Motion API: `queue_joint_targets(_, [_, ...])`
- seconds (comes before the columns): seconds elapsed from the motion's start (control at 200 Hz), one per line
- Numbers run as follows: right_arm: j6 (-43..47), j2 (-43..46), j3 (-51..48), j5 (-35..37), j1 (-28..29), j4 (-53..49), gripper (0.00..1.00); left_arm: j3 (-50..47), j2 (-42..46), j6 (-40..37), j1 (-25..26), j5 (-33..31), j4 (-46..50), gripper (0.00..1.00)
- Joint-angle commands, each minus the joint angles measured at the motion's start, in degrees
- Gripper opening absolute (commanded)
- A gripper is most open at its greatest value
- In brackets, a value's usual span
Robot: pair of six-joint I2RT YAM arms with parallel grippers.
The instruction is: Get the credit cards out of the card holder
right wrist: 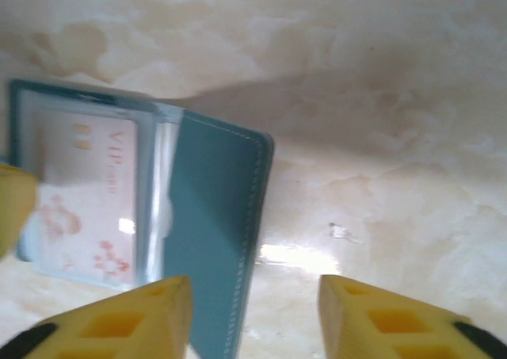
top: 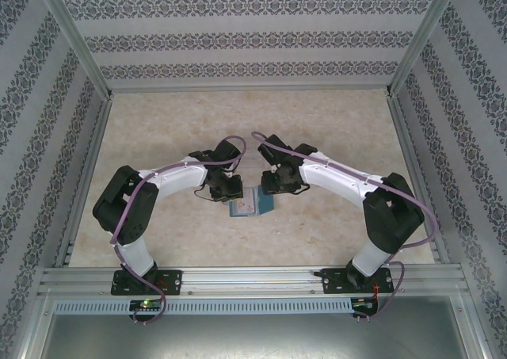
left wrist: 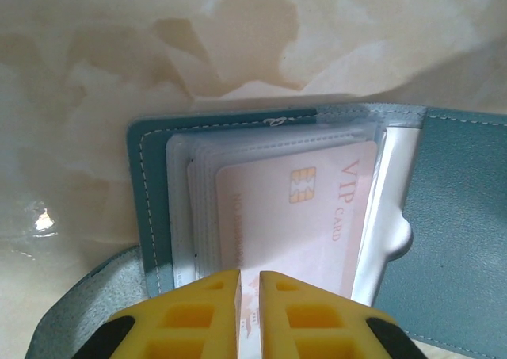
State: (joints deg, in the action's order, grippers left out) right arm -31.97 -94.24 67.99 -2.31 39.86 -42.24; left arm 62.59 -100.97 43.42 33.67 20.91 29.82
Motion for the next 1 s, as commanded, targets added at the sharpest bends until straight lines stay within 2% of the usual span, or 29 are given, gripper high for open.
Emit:
queue_joint_targets(0.0, [-2.86, 2.88, 0.39, -6.57, -0.41, 3.99, 0.39, 0.23, -0.74, -1.46, -0.44, 0.25, 1.71, 0.13])
queue_joint_targets(0.14, [-5.91, 1.37, -1.97, -15.52, -0.83, 9.50, 0.31, 0.20, -1.24, -1.66, -0.38, 0.51, 1.70, 0.12])
queue_joint_targets(0.34, [-9.05, -1.56, -8.72, -22.96, -3.34, 19.29, 0.25, 0.37, -1.78, -1.92, -0.44, 0.63, 1.97, 0.12])
queue_joint_targets(0.674, [-8.52, -4.62, -14.23, -27.41, -6.63, 28.19, 0.23, 0.68, -2.61, -2.11, -0.45, 0.77, 2.40, 0.12])
queue_joint_targets(0.784, [-8.52, -5.40, -14.53, -29.11, -6.85, 30.22, 0.26, 0.69, -2.92, -2.05, -0.41, 0.91, 2.39, 0.12])
queue_joint_targets(0.994, [-8.17, -7.07, -13.66, -30.15, -6.40, 30.28, 0.27, 0.86, -3.44, -2.28, -0.44, 0.89, 2.63, 0.12])
